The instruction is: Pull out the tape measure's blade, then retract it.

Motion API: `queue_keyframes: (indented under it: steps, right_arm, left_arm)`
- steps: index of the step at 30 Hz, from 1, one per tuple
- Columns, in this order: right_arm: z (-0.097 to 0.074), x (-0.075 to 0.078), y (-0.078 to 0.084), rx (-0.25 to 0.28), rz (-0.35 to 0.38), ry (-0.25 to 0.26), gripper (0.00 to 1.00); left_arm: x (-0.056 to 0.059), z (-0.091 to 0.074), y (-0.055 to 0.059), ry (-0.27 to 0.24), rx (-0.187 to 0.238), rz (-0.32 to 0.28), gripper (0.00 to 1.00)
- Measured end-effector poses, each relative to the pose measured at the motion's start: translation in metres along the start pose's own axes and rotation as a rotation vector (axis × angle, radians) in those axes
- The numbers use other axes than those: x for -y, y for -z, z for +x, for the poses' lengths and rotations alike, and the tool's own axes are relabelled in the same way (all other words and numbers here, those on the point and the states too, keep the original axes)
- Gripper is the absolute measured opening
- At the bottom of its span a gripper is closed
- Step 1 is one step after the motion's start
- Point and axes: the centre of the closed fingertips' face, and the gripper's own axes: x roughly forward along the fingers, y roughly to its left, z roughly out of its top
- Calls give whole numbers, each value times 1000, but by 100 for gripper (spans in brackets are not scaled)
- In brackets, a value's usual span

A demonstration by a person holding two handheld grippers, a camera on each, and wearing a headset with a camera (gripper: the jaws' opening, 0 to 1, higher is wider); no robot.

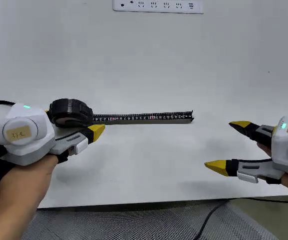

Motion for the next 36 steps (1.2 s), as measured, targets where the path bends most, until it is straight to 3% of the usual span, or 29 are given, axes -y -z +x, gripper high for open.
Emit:
queue_keyframes:
  steps: [12,17,24,36]
  right_arm:
    - [20,15,-8,-30,-90,-36,63]
    - [31,20,-10,-47,-134,-63,59]
    - [39,28,-13,-65,-175,-85,56]
    - [51,42,-18,-97,-246,-116,48]
  left_arm:
    - [-7,7,-4,-85,-3,-35,74]
    - [-11,7,-4,-109,-2,-44,70]
    - [-16,9,-7,-138,23,-100,67]
    - [-21,11,-6,-175,21,-106,63]
